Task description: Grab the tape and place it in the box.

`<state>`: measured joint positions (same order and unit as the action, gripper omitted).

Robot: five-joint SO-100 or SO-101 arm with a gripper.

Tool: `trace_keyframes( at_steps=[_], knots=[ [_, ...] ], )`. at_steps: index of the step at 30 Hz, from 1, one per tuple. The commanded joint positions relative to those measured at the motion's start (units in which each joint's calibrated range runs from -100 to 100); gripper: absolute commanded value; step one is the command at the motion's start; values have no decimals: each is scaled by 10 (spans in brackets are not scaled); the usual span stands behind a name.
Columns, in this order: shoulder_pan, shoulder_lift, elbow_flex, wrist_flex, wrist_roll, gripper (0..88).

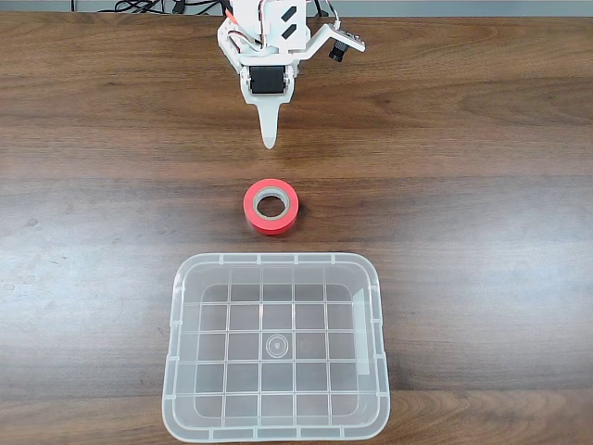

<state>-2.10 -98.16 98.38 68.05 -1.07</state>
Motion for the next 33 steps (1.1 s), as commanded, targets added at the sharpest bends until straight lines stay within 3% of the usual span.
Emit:
trace_keyframes(
  at_steps=[1,33],
  knots=[
    [-2,-7,-17,2,1,13],
    [-2,-7,-14,-6,-2,13]
  ],
)
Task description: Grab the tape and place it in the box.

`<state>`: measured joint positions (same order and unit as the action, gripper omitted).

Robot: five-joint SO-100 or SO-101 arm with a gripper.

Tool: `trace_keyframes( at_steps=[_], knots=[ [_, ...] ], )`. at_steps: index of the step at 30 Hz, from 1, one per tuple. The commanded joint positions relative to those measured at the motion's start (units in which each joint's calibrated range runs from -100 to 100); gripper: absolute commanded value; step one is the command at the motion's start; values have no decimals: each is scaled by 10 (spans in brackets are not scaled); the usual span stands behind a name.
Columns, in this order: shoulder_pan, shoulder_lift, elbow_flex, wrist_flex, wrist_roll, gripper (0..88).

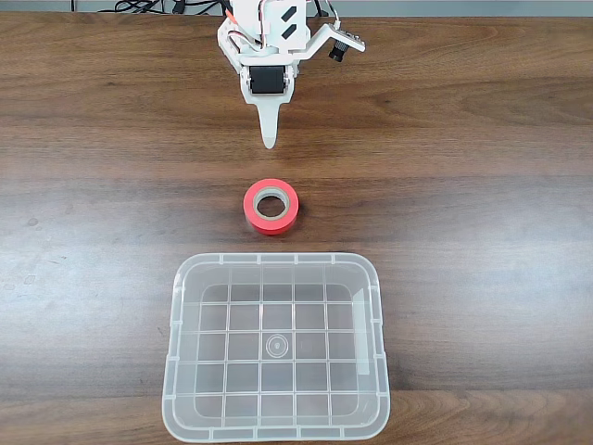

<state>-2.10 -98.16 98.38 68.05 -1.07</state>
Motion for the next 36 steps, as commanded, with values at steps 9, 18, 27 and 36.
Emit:
trace_keyframes(
  at_steps=[9,18,27,36],
  knots=[
    [4,-6,-32,-98,0,12],
    [3,-5,-77,-96,2,12],
    [1,1,-182,-44,-1,11],
    [4,198,-373,-1,-2,11]
  ],
)
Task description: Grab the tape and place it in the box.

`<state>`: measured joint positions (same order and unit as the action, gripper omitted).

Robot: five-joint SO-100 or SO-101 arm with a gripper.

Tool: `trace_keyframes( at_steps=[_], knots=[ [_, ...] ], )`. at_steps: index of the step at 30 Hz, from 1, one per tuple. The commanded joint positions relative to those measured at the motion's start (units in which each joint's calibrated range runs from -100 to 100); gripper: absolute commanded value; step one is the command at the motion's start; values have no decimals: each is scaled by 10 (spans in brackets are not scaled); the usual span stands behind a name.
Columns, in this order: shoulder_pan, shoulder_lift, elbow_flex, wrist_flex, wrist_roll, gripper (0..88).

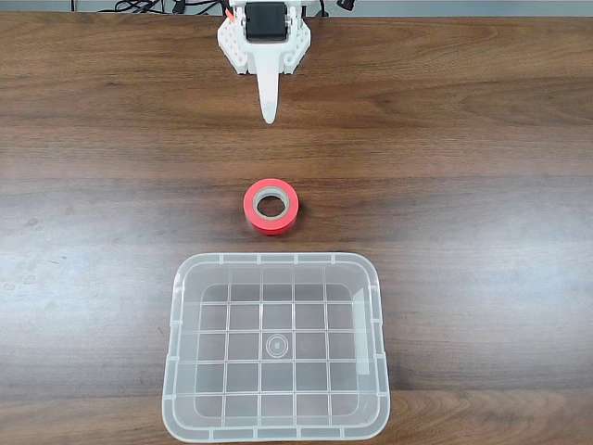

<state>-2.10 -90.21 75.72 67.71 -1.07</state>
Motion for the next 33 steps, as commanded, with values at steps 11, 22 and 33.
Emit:
trace_keyframes(
  at_steps=[11,22,33],
  knots=[
    [17,464,-451,41,-33,11],
    [21,645,-403,-10,-4,13],
    [24,669,-254,-151,18,13]
  ],
)
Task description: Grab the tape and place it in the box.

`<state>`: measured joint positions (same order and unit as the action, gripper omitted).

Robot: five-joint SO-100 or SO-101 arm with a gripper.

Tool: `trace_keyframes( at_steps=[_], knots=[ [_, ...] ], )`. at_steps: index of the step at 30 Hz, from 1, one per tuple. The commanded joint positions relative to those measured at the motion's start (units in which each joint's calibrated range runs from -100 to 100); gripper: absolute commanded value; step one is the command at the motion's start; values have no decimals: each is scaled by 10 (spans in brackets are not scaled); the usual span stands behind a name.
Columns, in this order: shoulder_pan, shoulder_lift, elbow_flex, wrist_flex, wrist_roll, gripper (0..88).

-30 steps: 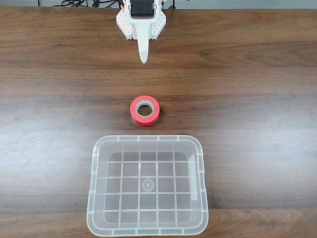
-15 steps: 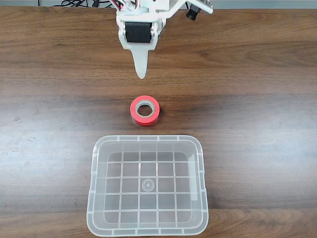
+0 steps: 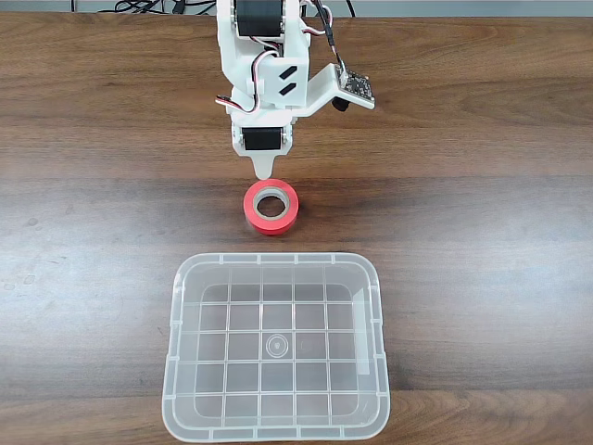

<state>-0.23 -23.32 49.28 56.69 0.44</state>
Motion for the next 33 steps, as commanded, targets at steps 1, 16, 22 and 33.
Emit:
trace_keyframes(
  at_steps=[1,16,22,33],
  knots=[
    [4,2,11,-42,3,13],
    [-1,7,26,-33,5,195],
    [-3,8,52,-42,5,195],
    [-20,88,67,-111,19,163]
  ],
)
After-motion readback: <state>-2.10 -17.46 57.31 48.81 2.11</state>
